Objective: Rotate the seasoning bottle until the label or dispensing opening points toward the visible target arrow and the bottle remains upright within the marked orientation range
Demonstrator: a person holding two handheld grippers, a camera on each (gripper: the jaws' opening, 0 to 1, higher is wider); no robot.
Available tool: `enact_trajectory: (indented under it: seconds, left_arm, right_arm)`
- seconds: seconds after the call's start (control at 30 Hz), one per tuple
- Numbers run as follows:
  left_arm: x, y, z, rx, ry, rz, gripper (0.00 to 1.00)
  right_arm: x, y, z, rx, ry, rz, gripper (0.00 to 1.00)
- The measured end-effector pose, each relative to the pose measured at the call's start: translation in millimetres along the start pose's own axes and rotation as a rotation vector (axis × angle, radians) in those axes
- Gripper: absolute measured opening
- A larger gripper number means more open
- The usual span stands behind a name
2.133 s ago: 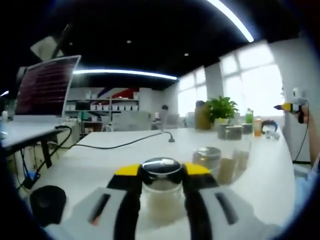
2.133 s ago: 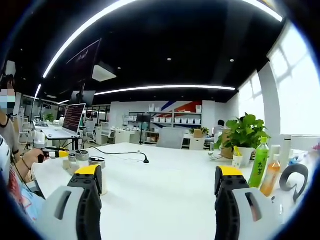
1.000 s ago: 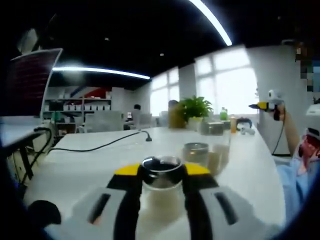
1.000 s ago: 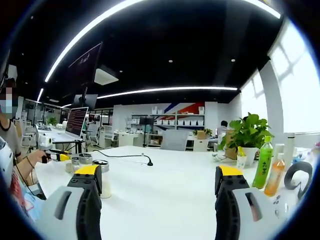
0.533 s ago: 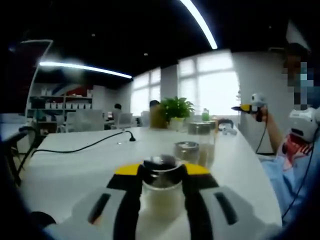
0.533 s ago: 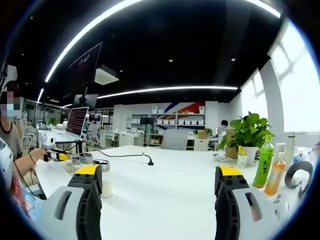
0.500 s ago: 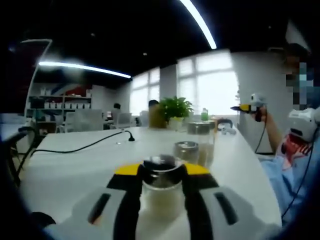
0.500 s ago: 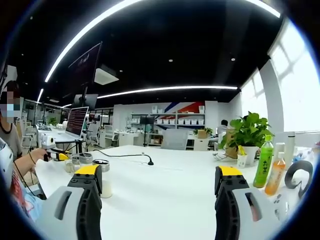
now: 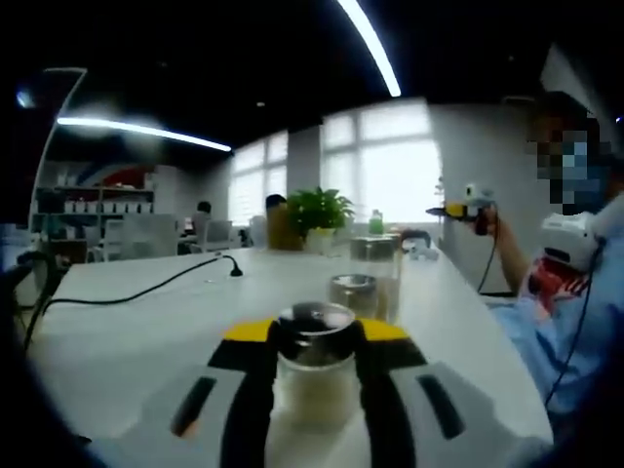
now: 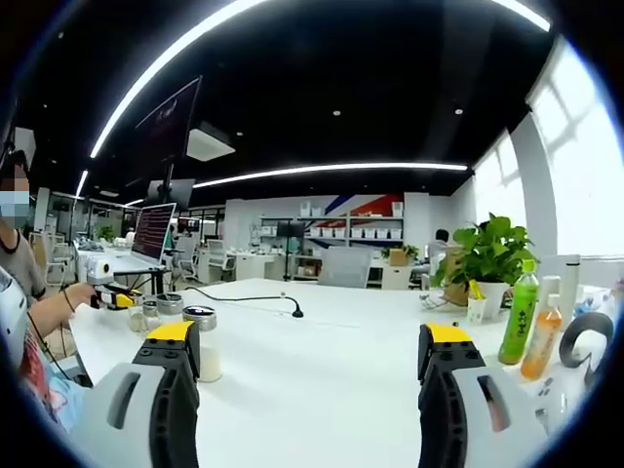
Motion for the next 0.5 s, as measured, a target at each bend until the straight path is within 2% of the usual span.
enact_trajectory:
  seconds: [0.23,0.4,0.43,0.5]
  left_arm:
    - [0.5,-2.2,1.7,0.051,-0.010,0.004,0.33]
    - [-0.2,-5.2,1.9,0.060,-0.027,0.013,0.33]
    - [0.3,-5.6,1.9,0.056,-0.020,0.015,0.37]
    - [-0.4,-3.1,1.0,0.024,-0.007,0.033,0.51]
  right_arm:
    - [1.6,1.0,1.8,-0.005,0.005,0.001,0.96]
    - [2.2,0.3,2.1,0.000,0.009,0.002,0.96]
    - [2.1,0.1,2.0,0.001,0.009,0.002,0.96]
    - [2.2,0.9,2.3,0.000,0.009,0.003,0.96]
Point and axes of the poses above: the point that each gripper's makers call its tool centre point, and the gripper's own axes: z roughly forward along the fingers, y roughly to its left, x roughly out of its underside, the point moved 1 cm from there along -z, roughly backward along the fingers, and after that the axes turned 3 degrees about -y, right-handed, at the moved point
